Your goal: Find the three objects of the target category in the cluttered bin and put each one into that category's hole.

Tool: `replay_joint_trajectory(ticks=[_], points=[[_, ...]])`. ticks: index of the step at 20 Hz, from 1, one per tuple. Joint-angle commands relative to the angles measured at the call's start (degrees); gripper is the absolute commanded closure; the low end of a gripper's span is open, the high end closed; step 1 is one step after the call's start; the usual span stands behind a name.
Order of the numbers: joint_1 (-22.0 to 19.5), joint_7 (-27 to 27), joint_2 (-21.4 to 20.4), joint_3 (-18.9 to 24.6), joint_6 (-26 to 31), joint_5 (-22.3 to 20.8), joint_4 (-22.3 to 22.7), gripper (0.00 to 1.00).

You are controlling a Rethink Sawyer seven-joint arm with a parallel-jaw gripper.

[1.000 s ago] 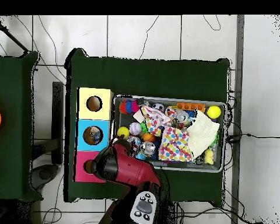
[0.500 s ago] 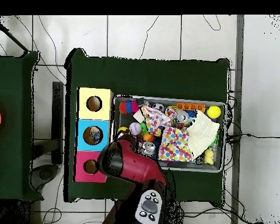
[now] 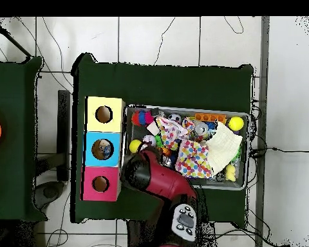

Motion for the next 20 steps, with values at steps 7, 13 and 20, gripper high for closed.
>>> replay_joint_trajectory(ticks=[7, 13, 20], points=[[-7.56, 8.67, 3.89, 14.52, -1.40, -2.24, 2.15, 0.00], [-7.08, 9.44, 2.41, 15.22, 0.41, -1.35, 4.02, 0.00], [-7.26, 8.29, 2.93, 15.64, 3.18, -0.79, 2.24, 0.00]])
